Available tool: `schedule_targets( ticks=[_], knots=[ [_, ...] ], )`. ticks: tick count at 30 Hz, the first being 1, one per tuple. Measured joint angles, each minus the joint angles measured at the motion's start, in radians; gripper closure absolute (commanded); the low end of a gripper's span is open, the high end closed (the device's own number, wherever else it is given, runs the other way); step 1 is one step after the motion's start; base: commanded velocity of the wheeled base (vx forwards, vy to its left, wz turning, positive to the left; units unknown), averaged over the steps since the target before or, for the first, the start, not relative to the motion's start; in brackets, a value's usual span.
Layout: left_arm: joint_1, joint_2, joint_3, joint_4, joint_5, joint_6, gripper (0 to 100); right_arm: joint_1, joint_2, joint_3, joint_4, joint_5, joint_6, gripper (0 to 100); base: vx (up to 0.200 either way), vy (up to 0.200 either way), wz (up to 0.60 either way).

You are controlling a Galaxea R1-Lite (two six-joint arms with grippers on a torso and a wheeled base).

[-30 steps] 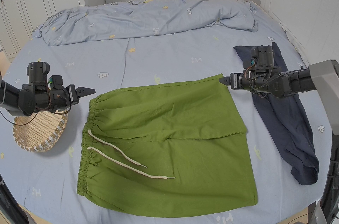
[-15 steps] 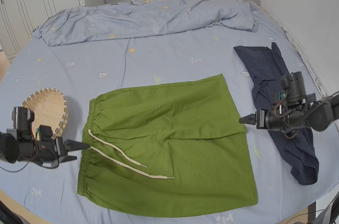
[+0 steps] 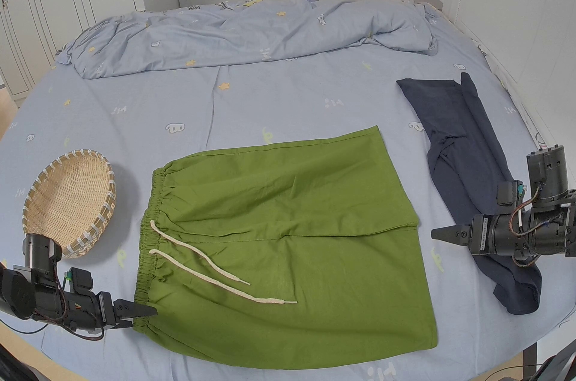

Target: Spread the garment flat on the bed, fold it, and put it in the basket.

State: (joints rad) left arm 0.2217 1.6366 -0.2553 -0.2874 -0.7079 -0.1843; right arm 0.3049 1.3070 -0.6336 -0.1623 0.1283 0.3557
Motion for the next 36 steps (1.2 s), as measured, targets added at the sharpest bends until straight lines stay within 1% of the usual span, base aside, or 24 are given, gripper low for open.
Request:
schedule_targets(
  ticks=[3,8,12,20,23,29,30,36],
  knots=[
    [0.011,0.011,0.002,0.0,0.004,0.019,0,0.002,-0.013,0.006,0.0,0.0,0.0,0,0.0,0.0,0.0],
    [0.044,0.04,0.0,0.0,0.006,0.082,0,0.004,-0.022,0.013,-0.001,0.0,-0.001,0,0.0,0.0,0.0],
    [0.053,0.064,-0.006,0.0,0.003,0.087,0,0.004,-0.024,0.015,-0.001,0.0,-0.001,0,0.0,0.0,0.0],
    [-0.01,0.104,-0.022,-0.037,-0.084,0.06,0,0.004,-0.024,0.017,-0.001,0.0,-0.001,0,0.0,0.0,0.0],
    [-0.026,0.115,-0.025,-0.042,-0.089,0.054,0,0.003,-0.025,0.02,-0.003,-0.001,-0.001,0,0.0,0.0,0.0],
    [-0.026,0.139,-0.032,-0.043,-0.084,0.057,0,0.003,-0.026,0.024,-0.004,-0.001,-0.001,0,0.0,0.0,0.0],
    [-0.024,0.142,-0.032,-0.042,-0.083,0.058,100,0.003,-0.026,0.024,-0.004,-0.001,-0.001,0,0.0,0.0,0.0],
    [-0.01,0.17,-0.04,-0.044,-0.079,0.061,100,0.003,-0.027,0.028,-0.004,-0.001,-0.001,0,0.0,0.0,0.0]
  ],
)
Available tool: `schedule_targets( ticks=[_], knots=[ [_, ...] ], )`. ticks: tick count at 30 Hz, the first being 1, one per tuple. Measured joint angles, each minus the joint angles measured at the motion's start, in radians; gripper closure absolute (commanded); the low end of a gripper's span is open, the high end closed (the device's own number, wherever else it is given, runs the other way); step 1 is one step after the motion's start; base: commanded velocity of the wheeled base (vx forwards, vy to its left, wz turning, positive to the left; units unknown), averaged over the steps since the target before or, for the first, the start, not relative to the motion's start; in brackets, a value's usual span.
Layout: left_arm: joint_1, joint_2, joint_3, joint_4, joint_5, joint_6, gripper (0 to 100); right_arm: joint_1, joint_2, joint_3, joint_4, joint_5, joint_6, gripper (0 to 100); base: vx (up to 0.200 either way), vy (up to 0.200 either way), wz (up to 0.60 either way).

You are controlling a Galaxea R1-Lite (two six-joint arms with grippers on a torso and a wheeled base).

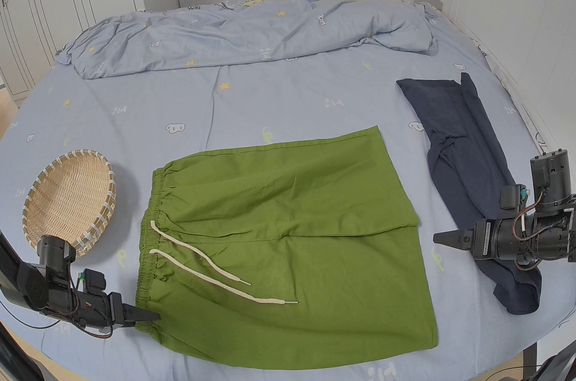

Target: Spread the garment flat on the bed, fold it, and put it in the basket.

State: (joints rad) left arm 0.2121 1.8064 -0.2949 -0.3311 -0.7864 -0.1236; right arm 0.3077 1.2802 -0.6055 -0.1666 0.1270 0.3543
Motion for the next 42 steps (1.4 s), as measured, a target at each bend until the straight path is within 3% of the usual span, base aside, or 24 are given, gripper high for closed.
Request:
schedule_targets(
  ticks=[7,12,15,19,29,35,42],
  knots=[
    [0.033,0.021,-0.004,0.0,0.014,0.01,100,-0.003,-0.001,0.012,0.002,0.002,0.001,0,0.0,0.0,0.0],
    [0.048,0.026,0.021,0.0,0.071,0.056,100,-0.006,0.0,0.038,0.005,0.023,0.003,0,0.0,0.0,0.0],
    [0.071,0.027,0.035,0.0,0.079,0.101,100,-0.013,0.005,0.063,0.01,0.093,0.005,0,0.0,0.0,0.0],
    [0.119,0.028,0.043,0.001,0.08,0.149,100,-0.036,0.014,0.111,0.014,0.234,0.003,0,0.0,0.0,0.0],
    [0.163,0.05,0.04,0.0,0.08,0.176,100,-0.09,0.092,0.26,0.016,0.479,-0.043,0,0.0,0.0,0.0],
    [0.165,0.058,0.039,0.0,0.08,0.177,100,-0.116,0.179,0.293,0.011,0.534,-0.141,0,0.0,0.0,0.0],
    [0.161,0.064,0.037,0.0,0.083,0.179,100,-0.095,0.283,0.304,-0.089,0.544,-0.157,0,0.0,0.0,0.0]
  ],
)
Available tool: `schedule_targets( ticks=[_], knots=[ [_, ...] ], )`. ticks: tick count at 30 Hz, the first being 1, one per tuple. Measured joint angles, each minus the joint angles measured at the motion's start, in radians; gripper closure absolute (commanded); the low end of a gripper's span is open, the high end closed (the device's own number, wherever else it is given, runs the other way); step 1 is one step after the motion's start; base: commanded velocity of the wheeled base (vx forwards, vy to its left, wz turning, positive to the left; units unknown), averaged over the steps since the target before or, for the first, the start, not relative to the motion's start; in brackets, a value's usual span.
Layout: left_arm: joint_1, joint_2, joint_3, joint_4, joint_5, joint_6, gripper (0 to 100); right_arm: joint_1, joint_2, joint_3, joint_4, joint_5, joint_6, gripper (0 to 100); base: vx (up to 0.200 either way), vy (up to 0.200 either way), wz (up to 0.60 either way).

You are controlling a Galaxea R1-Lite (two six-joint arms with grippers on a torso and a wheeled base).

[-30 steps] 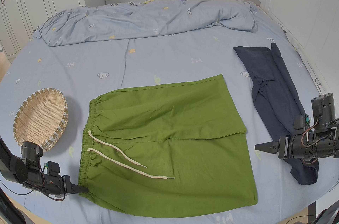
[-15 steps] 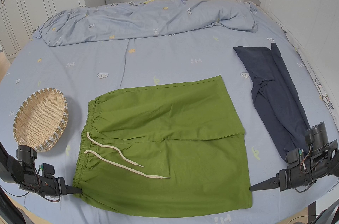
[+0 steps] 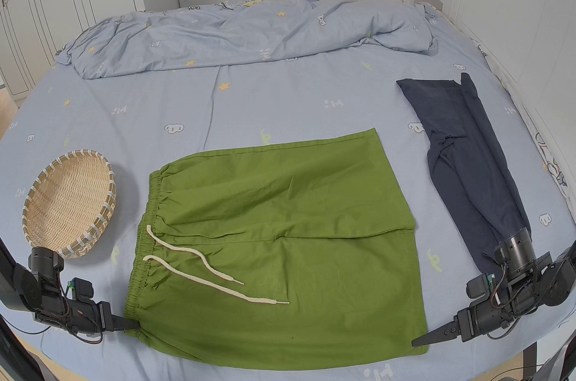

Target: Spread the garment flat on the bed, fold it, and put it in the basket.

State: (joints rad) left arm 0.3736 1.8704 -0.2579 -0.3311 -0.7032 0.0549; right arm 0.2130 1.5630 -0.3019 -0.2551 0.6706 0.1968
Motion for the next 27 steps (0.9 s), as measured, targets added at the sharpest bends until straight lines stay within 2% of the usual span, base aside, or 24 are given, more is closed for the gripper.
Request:
schedule_targets(
  ticks=[11,14,23,24,27],
  knots=[
    [-0.004,0.004,0.0,0.0,0.003,0.0,100,0.042,0.102,0.001,-0.1,0.001,0.003,0,0.0,0.0,0.0],
    [-0.005,0.005,-0.001,0.0,0.003,0.0,100,0.056,0.115,0.005,-0.119,0.022,0.006,0,0.0,0.0,0.0],
    [-0.006,0.007,-0.006,0.0,0.004,0.0,100,0.074,0.124,0.011,-0.128,0.043,0.01,0,0.0,0.0,0.0],
    [-0.006,0.007,-0.006,0.001,0.004,0.001,100,0.074,0.125,0.012,-0.133,0.043,0.01,100,0.0,0.0,0.0],
    [-0.007,0.009,-0.007,0.0,0.004,0.001,100,0.073,0.129,0.018,-0.152,0.042,0.01,100,0.0,0.0,0.0]
  ],
)
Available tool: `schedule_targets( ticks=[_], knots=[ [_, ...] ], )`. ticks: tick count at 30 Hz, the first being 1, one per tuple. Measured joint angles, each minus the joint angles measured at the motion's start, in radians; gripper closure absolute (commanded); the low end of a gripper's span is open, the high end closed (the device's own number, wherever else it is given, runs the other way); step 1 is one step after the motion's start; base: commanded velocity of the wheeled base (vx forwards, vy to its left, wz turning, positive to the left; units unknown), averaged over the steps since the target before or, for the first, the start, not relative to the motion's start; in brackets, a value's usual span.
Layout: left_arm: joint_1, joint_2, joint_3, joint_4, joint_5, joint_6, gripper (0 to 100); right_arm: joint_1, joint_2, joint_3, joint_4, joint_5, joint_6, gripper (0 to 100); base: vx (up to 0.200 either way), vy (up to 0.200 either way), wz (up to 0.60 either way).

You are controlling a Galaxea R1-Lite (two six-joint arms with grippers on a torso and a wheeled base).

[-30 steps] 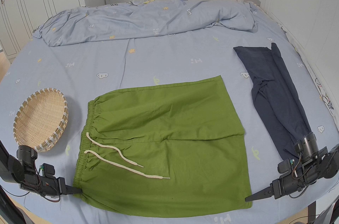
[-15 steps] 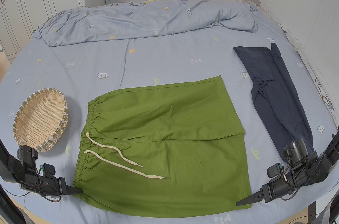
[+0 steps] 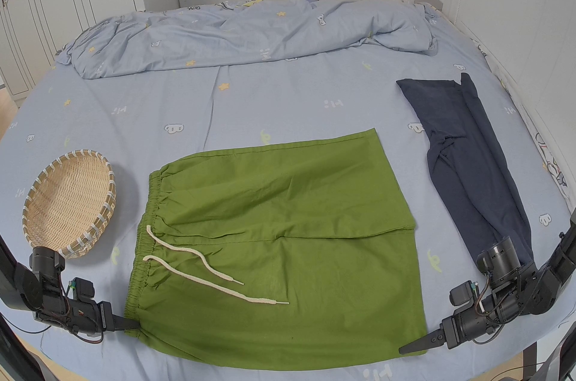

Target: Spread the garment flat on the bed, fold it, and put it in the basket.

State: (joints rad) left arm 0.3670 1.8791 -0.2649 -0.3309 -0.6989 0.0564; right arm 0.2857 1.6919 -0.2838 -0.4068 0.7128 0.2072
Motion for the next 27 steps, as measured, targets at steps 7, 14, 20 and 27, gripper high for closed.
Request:
schedule_targets(
  ticks=[7,14,20,27],
  knots=[
    [-0.001,0.002,-0.001,0.0,0.0,0.0,100,-0.017,0.033,0.004,-0.009,-0.001,-0.012,100,0.0,0.0,0.0],
    [0.002,0.0,0.005,0.0,-0.001,0.002,100,-0.053,0.057,0.031,-0.011,-0.01,-0.058,100,0.0,0.0,0.0],
    [0.003,-0.012,0.012,0.007,-0.006,0.002,100,-0.056,0.013,0.087,-0.003,-0.012,-0.065,100,0.0,0.0,0.0],
    [0.002,-0.043,0.009,0.017,-0.01,-0.005,100,-0.056,-0.045,0.106,0.003,-0.014,-0.059,100,0.0,0.0,0.0]
  ],
)
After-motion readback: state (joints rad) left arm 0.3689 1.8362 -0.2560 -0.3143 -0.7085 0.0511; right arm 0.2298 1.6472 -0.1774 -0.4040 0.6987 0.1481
